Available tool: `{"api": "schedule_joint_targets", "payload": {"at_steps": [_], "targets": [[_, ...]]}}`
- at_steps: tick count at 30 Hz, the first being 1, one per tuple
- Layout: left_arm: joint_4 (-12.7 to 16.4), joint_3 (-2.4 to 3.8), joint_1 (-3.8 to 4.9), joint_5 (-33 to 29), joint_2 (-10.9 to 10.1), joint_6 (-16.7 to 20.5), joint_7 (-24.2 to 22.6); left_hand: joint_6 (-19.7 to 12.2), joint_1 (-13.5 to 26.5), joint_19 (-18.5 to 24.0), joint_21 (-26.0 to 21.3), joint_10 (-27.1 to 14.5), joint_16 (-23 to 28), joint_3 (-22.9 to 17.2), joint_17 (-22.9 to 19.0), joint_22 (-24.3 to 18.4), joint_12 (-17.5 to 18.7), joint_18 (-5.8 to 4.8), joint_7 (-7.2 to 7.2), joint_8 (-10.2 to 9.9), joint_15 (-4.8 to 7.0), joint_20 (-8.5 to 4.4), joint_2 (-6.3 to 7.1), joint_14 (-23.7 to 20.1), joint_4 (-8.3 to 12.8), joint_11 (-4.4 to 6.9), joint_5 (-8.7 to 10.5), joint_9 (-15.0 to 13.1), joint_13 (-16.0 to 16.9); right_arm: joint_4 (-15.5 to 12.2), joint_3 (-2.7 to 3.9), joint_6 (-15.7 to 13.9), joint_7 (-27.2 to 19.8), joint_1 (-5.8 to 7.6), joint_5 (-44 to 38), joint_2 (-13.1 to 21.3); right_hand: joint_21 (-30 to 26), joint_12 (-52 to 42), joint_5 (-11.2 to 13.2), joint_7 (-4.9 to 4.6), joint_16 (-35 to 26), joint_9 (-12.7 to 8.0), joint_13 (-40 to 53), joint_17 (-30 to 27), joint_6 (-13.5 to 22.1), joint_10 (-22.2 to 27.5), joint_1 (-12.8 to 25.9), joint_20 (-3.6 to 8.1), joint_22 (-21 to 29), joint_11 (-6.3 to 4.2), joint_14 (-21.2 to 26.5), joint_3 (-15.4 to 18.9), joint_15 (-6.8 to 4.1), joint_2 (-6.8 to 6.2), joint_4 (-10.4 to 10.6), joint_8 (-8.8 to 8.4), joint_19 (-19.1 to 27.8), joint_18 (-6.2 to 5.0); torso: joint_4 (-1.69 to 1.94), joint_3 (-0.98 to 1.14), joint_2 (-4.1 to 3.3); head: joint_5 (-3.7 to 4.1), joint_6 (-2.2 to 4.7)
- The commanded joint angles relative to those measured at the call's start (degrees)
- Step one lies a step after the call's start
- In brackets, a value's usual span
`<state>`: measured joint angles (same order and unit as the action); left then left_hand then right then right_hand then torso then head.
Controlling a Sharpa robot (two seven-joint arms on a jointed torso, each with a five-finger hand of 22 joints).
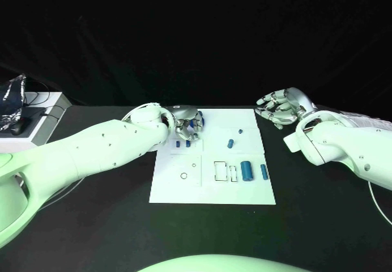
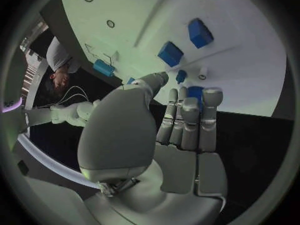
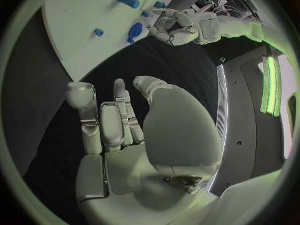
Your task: Assemble the parts on the task board
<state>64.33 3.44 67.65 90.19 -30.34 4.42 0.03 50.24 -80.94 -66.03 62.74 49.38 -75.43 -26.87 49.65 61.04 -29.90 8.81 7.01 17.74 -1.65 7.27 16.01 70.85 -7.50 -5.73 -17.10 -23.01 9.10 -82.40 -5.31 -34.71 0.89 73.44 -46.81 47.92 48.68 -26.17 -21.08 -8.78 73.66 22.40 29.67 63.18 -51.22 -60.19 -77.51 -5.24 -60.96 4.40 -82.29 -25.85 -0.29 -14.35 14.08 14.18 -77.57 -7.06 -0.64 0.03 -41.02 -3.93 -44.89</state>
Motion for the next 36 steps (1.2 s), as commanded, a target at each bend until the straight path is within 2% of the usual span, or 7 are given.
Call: {"api": "schedule_joint_targets", "payload": {"at_steps": [1, 17, 28, 36], "targets": [[-0.6, 0.01, -0.08, 1.3, 0.4, -1.4, 1.8, 0.5, -0.2, -0.8, 0.7, 0.5, -0.6, 0.0, 0.5, 0.7, -0.4, -1.07, 0.05, -0.2, -0.01, 0.00, -0.69, 0.8, 0.1, 0.04, 0.05, 0.1, -0.1, -0.1, 0.01, -0.6, -1.2, 0.01, 0.2, 0.0, 0.9, 1.3, -0.3, -0.40, 0.7, 0.1, -1.4, 0.7, -0.1, -0.6, 0.7, -0.05, -0.6, -0.01, -0.7, -0.6, -0.03, -0.16, -0.2, 0.22, -0.8, -0.25, -0.03, 0.02, -0.02, -0.01, 0.02], [-2.0, 0.01, -0.17, 1.0, 1.4, -2.3, 2.6, 2.5, -1.4, -2.3, 3.3, 2.1, -2.3, -2.0, 1.6, 3.1, -0.6, -1.49, 0.15, 0.2, 0.11, -0.04, -1.84, 2.2, 0.6, 0.21, 0.01, 0.7, -0.7, -0.3, 0.01, -0.7, -1.3, 0.02, 0.4, -0.1, 1.5, 2.9, -0.3, -0.45, 1.1, 0.2, -3.2, 1.3, -0.2, -1.1, 1.2, -0.10, -1.1, 0.10, -1.0, -0.9, 0.04, -0.23, -0.5, 0.29, -1.2, -0.11, 0.06, 0.05, -0.02, 0.11, -0.24], [-2.3, 0.01, -0.49, 0.8, 1.7, -1.5, 2.8, 3.0, -1.6, -2.9, 4.4, 3.2, -2.9, -3.1, 2.0, 4.1, -0.5, -1.69, 0.39, 0.0, 0.12, -0.09, -2.36, 2.7, 0.8, 0.24, 0.04, 1.0, -1.0, -0.5, 0.01, -0.6, -1.4, 0.02, 0.4, 0.0, 1.7, 3.0, -0.3, -0.46, 1.2, 0.3, -3.3, 1.5, -0.2, -1.1, 1.3, -0.11, -1.3, 0.11, -1.0, -0.9, 0.05, -0.25, -0.5, 0.29, -1.3, -0.08, -0.02, 0.07, -0.01, 0.06, -0.30], [-2.1, 0.01, -0.53, 0.2, 1.8, -2.0, 2.5, 3.1, -1.5, -3.1, 4.7, 3.5, -3.1, -3.3, 2.3, 4.4, -0.4, -1.75, 0.45, 0.0, 0.15, -0.09, -2.39, 2.9, 0.8, 0.28, 0.10, 1.1, -1.1, -0.5, 0.01, -0.6, -1.4, 0.02, 0.4, -0.1, 1.9, 3.2, -0.3, -0.46, 1.3, 0.3, -3.5, 1.5, -0.2, -1.3, 1.4, -0.11, -1.4, 0.10, -1.1, -1.0, 0.07, -0.25, -0.6, 0.31, -1.4, -0.04, 0.08, 0.07, 0.03, 0.11, -0.41]]}}
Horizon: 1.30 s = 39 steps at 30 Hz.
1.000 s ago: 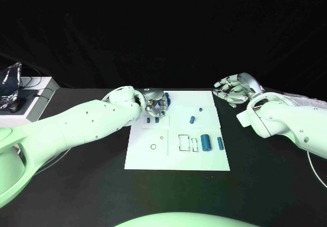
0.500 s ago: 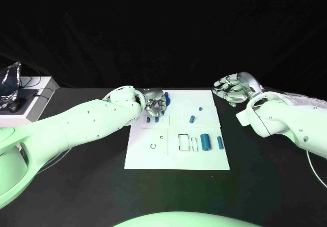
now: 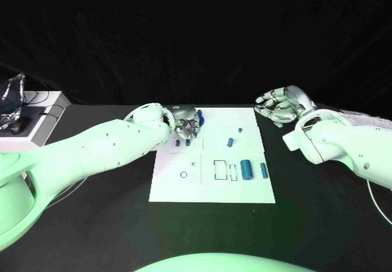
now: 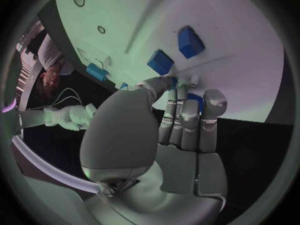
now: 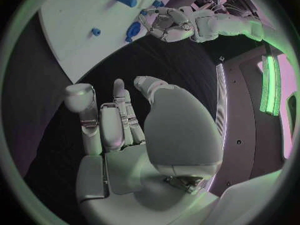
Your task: Assemble the parts on the task board
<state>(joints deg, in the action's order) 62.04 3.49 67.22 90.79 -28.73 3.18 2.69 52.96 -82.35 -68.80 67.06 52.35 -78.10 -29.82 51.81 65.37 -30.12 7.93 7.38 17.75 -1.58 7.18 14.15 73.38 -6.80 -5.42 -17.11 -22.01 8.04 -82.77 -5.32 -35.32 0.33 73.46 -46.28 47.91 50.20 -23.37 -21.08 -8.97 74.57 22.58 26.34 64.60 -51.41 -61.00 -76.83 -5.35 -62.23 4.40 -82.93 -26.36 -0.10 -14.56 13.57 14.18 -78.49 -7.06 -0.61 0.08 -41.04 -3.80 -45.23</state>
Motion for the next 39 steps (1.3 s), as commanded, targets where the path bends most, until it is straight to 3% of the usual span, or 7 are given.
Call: {"api": "schedule_joint_targets", "payload": {"at_steps": [1, 5, 7, 13, 20, 28, 39], "targets": [[0.2, -0.03, -0.10, -0.4, 0.2, -0.8, -0.2, 0.4, -0.1, -0.4, 0.4, 0.5, -0.4, -0.4, 0.1, 0.1, -0.2, -0.87, 0.07, 0.0, 0.07, 0.00, -0.52, 0.4, 0.1, -0.03, 0.11, 0.1, 0.0, -0.1, 0.02, 0.0, -0.8, 0.01, -0.1, -0.1, 0.4, 0.4, -0.3, -0.27, 0.3, 0.1, -0.2, 0.1, 0.0, -0.4, 0.8, 0.00, -0.2, 0.10, -0.4, -0.4, -0.13, -0.03, 0.0, 0.31, -0.4, -0.04, 0.05, 0.02, 0.05, -0.03, -0.07], [0.2, -0.03, -0.11, -0.6, 0.2, -0.5, -0.7, 0.6, -0.2, -0.5, 0.6, 1.0, -0.6, -0.7, 0.1, 0.3, -0.2, -0.91, 0.03, -0.1, 0.13, -0.02, -0.64, 0.5, 0.2, 0.06, 0.16, 0.2, -0.1, -0.1, 0.02, 0.1, -0.8, 0.01, -0.1, -0.1, 0.4, 0.4, -0.3, -0.27, 0.3, 0.1, -0.2, 0.1, 0.0, -0.4, 0.8, 0.00, -0.2, 0.10, -0.4, -0.4, -0.13, -0.03, 0.0, 0.31, -0.4, -0.04, 0.00, 0.03, 0.05, -0.06, -0.03], [0.2, -0.03, -0.11, -0.6, 0.2, 0.2, -1.2, 2.0, -0.6, -1.3, 1.9, 3.1, -1.3, -1.5, 1.3, 1.5, -0.3, -1.12, -0.36, 0.2, 0.91, -0.39, -1.06, 1.5, 0.9, 1.10, 0.20, 0.1, -0.2, 0.0, 0.02, 0.1, -0.8, 0.01, -0.1, -0.1, 0.3, 0.4, -0.3, -0.26, 0.4, 0.1, -0.3, 0.1, -0.1, -0.5, 0.8, 0.00, -0.1, 0.10, -0.4, -0.5, -0.13, -0.03, -0.1, 0.32, -0.4, -0.06, -0.02, 0.04, 0.04, -0.07, -0.04], [0.2, -0.03, -0.11, -1.0, 0.1, 2.3, -2.5, 4.8, -0.9, -3.0, 4.1, 6.7, -2.2, -3.5, 2.9, 3.8, 0.9, -1.67, -0.48, 0.5, 1.76, -1.38, -2.03, 3.4, 2.5, 1.92, 0.21, 0.0, -0.8, 0.0, 0.02, 0.1, -0.8, 0.01, -0.1, -0.1, 0.3, 0.4, -0.3, -0.26, 0.4, 0.1, -0.3, 0.1, -0.1, -0.5, 0.8, 0.00, -0.1, 0.10, -0.4, -0.5, -0.13, -0.03, -0.1, 0.32, -0.4, -0.06, -0.02, 0.01, 0.01, -0.08, 0.10], [0.4, -0.01, -0.15, -1.9, -0.2, 5.1, -2.9, 6.4, -0.2, -4.4, 6.3, 10.3, -2.4, -6.6, 3.3, 5.9, 4.8, -2.15, 0.15, -0.3, 1.68, -1.46, -2.24, 4.5, 4.8, 1.54, 0.23, 0.1, -1.6, 0.1, 0.02, 0.2, -0.7, 0.00, -0.1, -0.2, 0.3, 0.5, -0.3, -0.24, 0.3, 0.1, -0.4, 0.1, -0.1, -0.6, 0.8, 0.00, -0.1, 0.08, -0.4, -0.5, -0.14, -0.01, -0.1, 0.36, -0.4, -0.06, -0.02, 0.01, 0.05, -0.03, 0.21], [1.0, 0.10, -0.34, -3.2, -0.9, 7.7, -3.1, 6.7, 0.3, -5.2, 7.3, 11.1, -2.9, -7.3, 4.5, 6.9, 6.9, -2.39, 0.67, -0.9, 1.38, -1.49, -2.17, 5.2, 5.7, 1.15, 0.19, 0.1, -1.8, 0.1, 0.02, 0.3, -0.6, 0.00, -0.1, -0.2, 0.3, 0.6, -0.3, -0.22, 0.4, 0.1, -0.5, 0.2, -0.2, -0.7, 0.8, 0.00, -0.2, 0.06, -0.5, -0.5, -0.15, -0.01, -0.1, 0.38, -0.5, -0.06, -0.01, -0.06, 0.08, -0.02, 0.28], [2.9, 1.30, -0.44, -5.3, -3.2, 4.7, -2.2, 6.8, 1.4, -5.0, 7.1, 11.6, -2.8, -7.1, 4.1, 6.7, 8.7, -2.32, 0.82, -1.3, 1.20, -1.30, -1.88, 5.2, 5.8, 0.98, 0.30, 0.1, -2.1, 0.3, 0.01, 0.4, -0.5, -0.02, -0.1, -0.1, 0.3, 0.7, -0.3, -0.22, 0.5, 0.1, -0.6, 0.2, -0.2, -0.7, 0.8, 0.00, -0.1, 0.07, -0.5, -0.5, -0.16, -0.02, -0.2, 0.38, -0.5, -0.07, 0.15, -0.02, 0.13, -0.01, 0.21]]}}
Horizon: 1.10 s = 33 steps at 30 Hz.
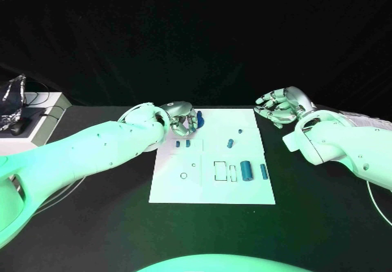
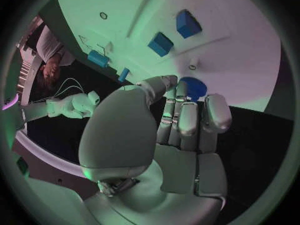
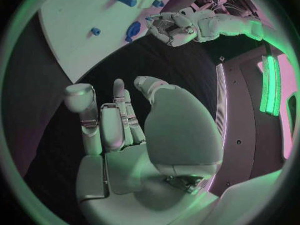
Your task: Assemble the parts on the task board
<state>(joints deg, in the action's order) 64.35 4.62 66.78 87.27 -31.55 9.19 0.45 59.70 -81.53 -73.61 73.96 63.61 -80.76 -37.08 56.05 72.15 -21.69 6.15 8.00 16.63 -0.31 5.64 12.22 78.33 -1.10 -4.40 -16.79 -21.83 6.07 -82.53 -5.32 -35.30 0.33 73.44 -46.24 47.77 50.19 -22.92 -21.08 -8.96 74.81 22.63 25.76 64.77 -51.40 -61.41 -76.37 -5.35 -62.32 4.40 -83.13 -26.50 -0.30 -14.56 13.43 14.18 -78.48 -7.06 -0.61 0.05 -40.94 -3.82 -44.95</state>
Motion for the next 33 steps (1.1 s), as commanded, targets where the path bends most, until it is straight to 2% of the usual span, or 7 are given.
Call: {"api": "schedule_joint_targets", "payload": {"at_steps": [1, 5, 9, 19, 33], "targets": [[0.8, 0.29, 0.00, -1.9, -0.7, -1.8, 0.2, 0.0, 0.7, -0.2, 0.2, 0.4, -0.1, 0.2, -0.2, -0.1, 0.4, -0.54, 0.21, -0.2, -0.08, 0.26, 0.07, 0.2, 0.1, -0.04, -0.01, -0.1, -0.1, 0.0, 0.01, 0.4, -0.5, 0.00, -0.2, 0.0, 0.3, 0.3, -0.4, -0.24, 0.2, 0.1, -0.1, 0.1, -0.2, -0.4, 0.4, 0.01, -0.1, 0.07, -0.3, -0.4, 0.05, -0.04, 0.0, 0.37, -0.5, -0.07, 0.18, -0.01, 0.03, 0.01, -0.08], [1.5, 0.74, 0.00, -2.1, -1.9, -3.4, 1.1, 0.2, 1.2, -0.1, 0.1, 0.7, 0.0, 0.4, -0.4, -0.2, 0.9, -0.53, 0.17, -0.3, -0.11, 0.32, 0.14, 0.1, 0.0, -0.03, 0.02, -0.2, -0.1, 0.0, 0.01, 0.4, -0.5, 0.00, -0.2, 0.0, 0.3, 0.3, -0.4, -0.24, 0.2, 0.1, -0.1, 0.1, -0.2, -0.4, 0.4, 0.01, -0.1, 0.07, -0.3, -0.4, 0.05, -0.04, 0.0, 0.37, -0.5, -0.07, 0.17, -0.04, -0.01, -0.09, -0.09], [1.4, 0.91, 0.00, -2.1, -2.6, -4.8, 1.6, 0.2, 1.2, -0.1, 0.1, 0.7, 0.0, 0.5, -0.5, -0.2, 1.0, -0.53, 0.17, -0.3, -0.11, 0.33, 0.14, 0.1, 0.0, -0.02, 0.02, -0.2, -0.1, 0.0, 0.01, 0.4, -0.5, -0.01, -0.2, 0.1, 0.3, 0.3, -0.4, -0.24, 0.2, 0.1, -0.1, 0.1, -0.2, -0.4, 0.4, 0.01, -0.1, 0.07, -0.3, -0.4, 0.05, -0.04, 0.0, 0.37, -0.5, -0.07, 0.11, -0.06, -0.03, -0.20, -0.19], [1.2, 1.01, 0.00, -1.5, -2.9, -6.4, 2.1, 0.2, 1.4, 0.1, 0.0, 0.8, 0.1, 0.6, -0.9, -0.3, 1.2, -0.48, 0.14, -0.3, -0.11, 0.35, 0.22, -0.1, 0.0, -0.02, 0.04, -0.2, -0.1, 0.1, 0.01, 0.4, -0.4, -0.02, -0.2, 0.0, 0.4, 0.4, -0.4, -0.23, 0.2, 0.1, -0.2, 0.1, -0.2, -0.4, 0.5, 0.01, -0.2, 0.07, -0.3, -0.4, 0.04, -0.05, -0.1, 0.37, -0.5, -0.05, -0.01, -0.05, -0.05, -0.40, -0.37], [1.2, 1.02, -0.01, -0.4, -3.2, -7.5, 2.8, 0.1, 1.6, 0.3, -0.2, 0.9, 0.3, 0.8, -1.5, -0.5, 1.7, -0.44, 0.13, -0.5, -0.12, 0.38, 0.32, -0.4, 0.0, -0.02, 0.07, -0.2, -0.2, 0.0, 0.01, 0.4, -0.4, -0.02, -0.2, 0.1, 0.3, 0.5, -0.5, -0.23, 0.2, 0.1, -0.4, 0.0, -0.2, -0.5, 0.5, 0.01, -0.1, 0.07, -0.3, -0.5, 0.04, -0.07, -0.1, 0.37, -0.5, -0.07, 0.02, -0.01, -0.08, -0.48, -0.63]]}}
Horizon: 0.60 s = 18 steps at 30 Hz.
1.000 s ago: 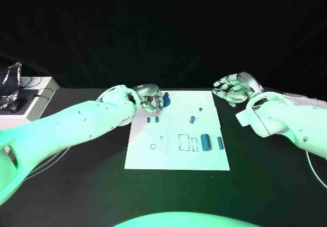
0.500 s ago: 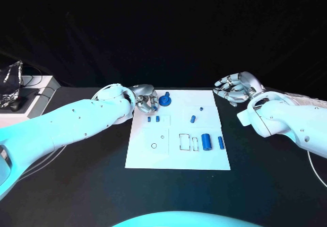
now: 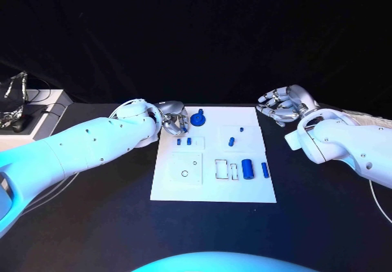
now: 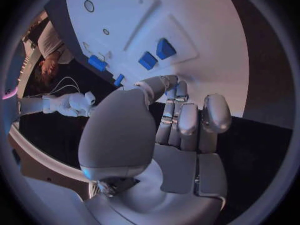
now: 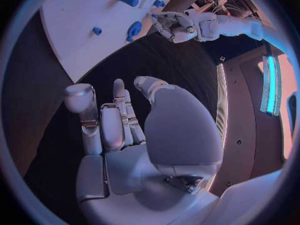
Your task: Assemble the parts on the task board
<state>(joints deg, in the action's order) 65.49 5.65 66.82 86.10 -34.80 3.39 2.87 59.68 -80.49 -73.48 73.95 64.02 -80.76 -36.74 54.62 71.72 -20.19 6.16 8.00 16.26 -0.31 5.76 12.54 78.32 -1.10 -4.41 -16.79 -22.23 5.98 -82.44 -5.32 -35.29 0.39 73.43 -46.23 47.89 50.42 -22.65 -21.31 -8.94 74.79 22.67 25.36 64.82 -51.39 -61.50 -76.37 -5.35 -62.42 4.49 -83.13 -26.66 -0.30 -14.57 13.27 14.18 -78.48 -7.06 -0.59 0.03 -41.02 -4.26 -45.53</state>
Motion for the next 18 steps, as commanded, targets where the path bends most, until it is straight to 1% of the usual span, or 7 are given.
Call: {"api": "schedule_joint_targets", "payload": {"at_steps": [1, 5, 9, 18], "targets": [[0.1, -0.01, -0.05, 0.8, 0.1, -1.7, 0.4, 0.1, 0.6, 0.1, -0.2, 0.5, 0.3, 0.5, -0.1, -0.1, 0.2, -0.45, 0.13, -0.1, -0.11, 0.25, 0.00, -0.4, 0.0, -0.01, 0.07, 0.2, -0.1, -0.1, 0.01, 0.4, -0.5, -0.01, -0.2, 0.0, 0.0, 0.3, -0.3, -0.24, 0.2, 0.1, 0.0, 0.0, -0.2, -0.4, 0.5, 0.01, 0.0, -0.02, -0.3, -0.3, 0.04, -0.07, 0.1, 0.37, -0.5, -0.07, -0.01, 0.02, 0.01, -0.06, -0.05], [0.1, -0.01, -0.05, 0.9, 0.1, -1.6, 0.5, 0.1, 0.5, 0.1, -0.2, 0.5, 0.3, 0.5, -0.3, 0.0, 0.3, -0.47, 0.13, -0.1, -0.11, 0.26, -0.03, -0.4, 0.0, -0.01, 0.06, 0.2, -0.1, 0.0, 0.01, 0.4, -0.5, -0.01, -0.2, 0.0, 0.0, 0.3, -0.3, -0.24, 0.2, 0.1, 0.0, 0.0, -0.2, -0.4, 0.5, 0.01, 0.0, -0.02, -0.3, -0.3, 0.04, -0.07, 0.1, 0.37, -0.5, -0.07, -0.10, 0.04, 0.05, -0.12, 0.00], [0.1, -0.02, -0.05, 0.9, 0.2, -1.5, 0.3, 0.1, 0.6, 0.2, -0.2, 0.5, 0.4, 0.5, -0.3, -0.1, 0.4, -0.45, 0.14, -0.2, -0.11, 0.27, -0.03, -0.5, 0.0, -0.02, 0.07, 0.2, -0.1, 0.0, 0.01, 0.3, -0.5, -0.01, -0.2, 0.0, 0.0, 0.3, -0.3, -0.24, 0.2, 0.1, 0.0, 0.0, -0.2, -0.4, 0.5, 0.01, 0.0, -0.02, -0.3, -0.3, 0.04, -0.07, 0.1, 0.37, -0.5, -0.07, -0.01, 0.04, 0.00, 0.01, 0.05], [-0.1, -0.03, -0.05, 0.6, 0.8, -1.2, 0.0, 0.1, 0.7, 0.2, -0.3, 0.6, 0.4, 0.6, -0.2, -0.1, 0.4, -0.44, 0.15, -0.2, -0.12, 0.27, -0.03, -0.5, 0.0, -0.03, 0.09, 0.2, -0.1, 0.0, 0.01, 0.4, -0.5, -0.01, -0.2, 0.0, 0.0, 0.3, -0.3, -0.24, 0.2, 0.1, 0.0, 0.0, -0.2, -0.4, 0.5, 0.01, 0.0, -0.02, -0.3, -0.3, 0.04, -0.07, 0.1, 0.37, -0.5, -0.07, -0.03, 0.04, 0.00, 0.03, 0.09]]}}
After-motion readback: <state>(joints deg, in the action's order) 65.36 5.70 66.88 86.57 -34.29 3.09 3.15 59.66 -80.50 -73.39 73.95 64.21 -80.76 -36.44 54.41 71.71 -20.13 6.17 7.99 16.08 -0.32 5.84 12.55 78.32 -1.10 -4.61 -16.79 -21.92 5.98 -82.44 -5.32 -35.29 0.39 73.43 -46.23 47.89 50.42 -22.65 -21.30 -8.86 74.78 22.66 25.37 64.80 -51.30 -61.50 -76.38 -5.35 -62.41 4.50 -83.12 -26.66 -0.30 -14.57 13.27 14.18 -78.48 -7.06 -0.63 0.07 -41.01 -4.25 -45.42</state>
